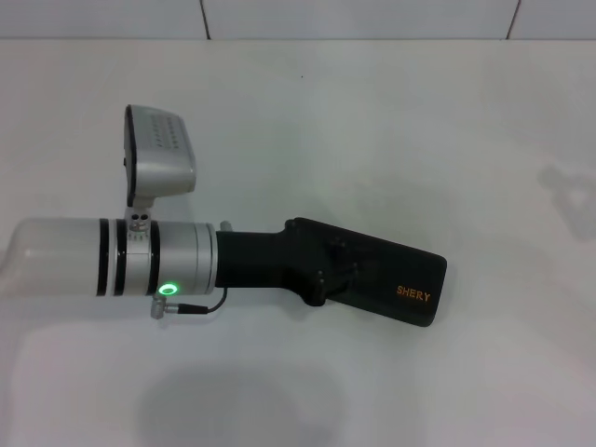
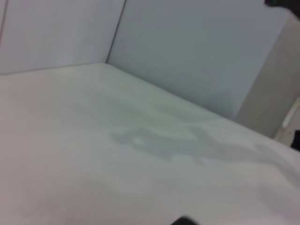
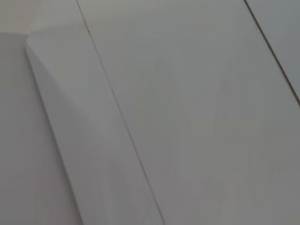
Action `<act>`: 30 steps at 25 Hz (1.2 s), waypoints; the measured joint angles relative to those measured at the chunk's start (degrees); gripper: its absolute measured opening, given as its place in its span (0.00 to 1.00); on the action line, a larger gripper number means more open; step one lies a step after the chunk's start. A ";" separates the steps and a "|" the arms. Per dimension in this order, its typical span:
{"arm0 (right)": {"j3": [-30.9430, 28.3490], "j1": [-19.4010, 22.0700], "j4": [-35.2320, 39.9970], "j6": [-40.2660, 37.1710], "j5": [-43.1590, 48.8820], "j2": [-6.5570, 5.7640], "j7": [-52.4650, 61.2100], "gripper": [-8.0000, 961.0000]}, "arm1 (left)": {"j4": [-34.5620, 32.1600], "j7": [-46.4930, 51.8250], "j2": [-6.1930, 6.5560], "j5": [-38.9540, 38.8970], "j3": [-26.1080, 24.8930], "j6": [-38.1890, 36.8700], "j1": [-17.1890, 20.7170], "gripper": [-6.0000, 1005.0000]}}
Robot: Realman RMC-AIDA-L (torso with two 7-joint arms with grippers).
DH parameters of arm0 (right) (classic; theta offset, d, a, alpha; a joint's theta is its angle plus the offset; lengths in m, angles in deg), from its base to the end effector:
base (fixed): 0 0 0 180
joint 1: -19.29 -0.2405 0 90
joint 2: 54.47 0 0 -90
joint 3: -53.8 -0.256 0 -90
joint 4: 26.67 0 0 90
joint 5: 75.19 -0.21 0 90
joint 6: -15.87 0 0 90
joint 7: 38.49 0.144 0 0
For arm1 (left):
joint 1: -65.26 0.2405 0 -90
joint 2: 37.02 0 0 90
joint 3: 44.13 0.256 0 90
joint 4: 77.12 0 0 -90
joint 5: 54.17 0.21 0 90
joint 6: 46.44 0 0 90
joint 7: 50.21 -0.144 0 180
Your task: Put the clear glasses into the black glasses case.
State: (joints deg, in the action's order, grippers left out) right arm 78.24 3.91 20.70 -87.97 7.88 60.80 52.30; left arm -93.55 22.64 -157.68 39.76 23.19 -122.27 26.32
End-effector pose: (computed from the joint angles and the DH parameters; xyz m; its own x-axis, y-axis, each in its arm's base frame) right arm 0.2962 0.2728 0.1496 0.4000 -0.0720 -0.9137 -0.6571 -0.7175 -0.2312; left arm -0.2201 0.3183 -0.1020 0.8004 0.4045 0.4424 0.4266 -0.9029 0.0536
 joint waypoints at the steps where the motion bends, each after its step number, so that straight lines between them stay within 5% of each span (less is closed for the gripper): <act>1: 0.00 0.05 0.00 -0.25 0.28 -0.05 -0.04 0.15 | -0.07 -0.45 0.00 -0.54 0.00 -0.79 0.02 0.21; 7: 0.04 -0.62 0.00 -3.33 5.09 -0.10 -3.69 0.17 | -2.13 -1.76 0.64 -5.25 0.00 -6.51 1.50 0.22; 18: 11.41 -2.01 -3.54 -4.22 8.45 -0.01 -15.09 0.22 | -22.41 -4.34 1.38 -9.50 -1.50 -24.20 14.00 0.22; 23: 21.06 -2.97 -3.71 -4.20 8.80 0.19 -19.97 0.45 | -26.31 -2.36 2.79 -9.83 -1.82 -28.92 16.13 0.36; 26: 25.37 -3.54 -3.94 -3.95 8.75 0.38 -21.04 0.55 | -26.10 0.86 4.20 -10.17 -4.09 -31.60 16.34 0.60; 30: 29.30 -4.85 -4.95 -4.30 7.92 0.62 -21.52 0.70 | -26.08 4.85 5.49 -10.22 -7.96 -35.85 16.69 0.67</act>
State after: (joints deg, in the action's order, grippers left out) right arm 107.54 -0.94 15.76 -92.27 15.80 61.43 30.78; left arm -119.63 27.49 -152.20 29.53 15.23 -158.13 43.02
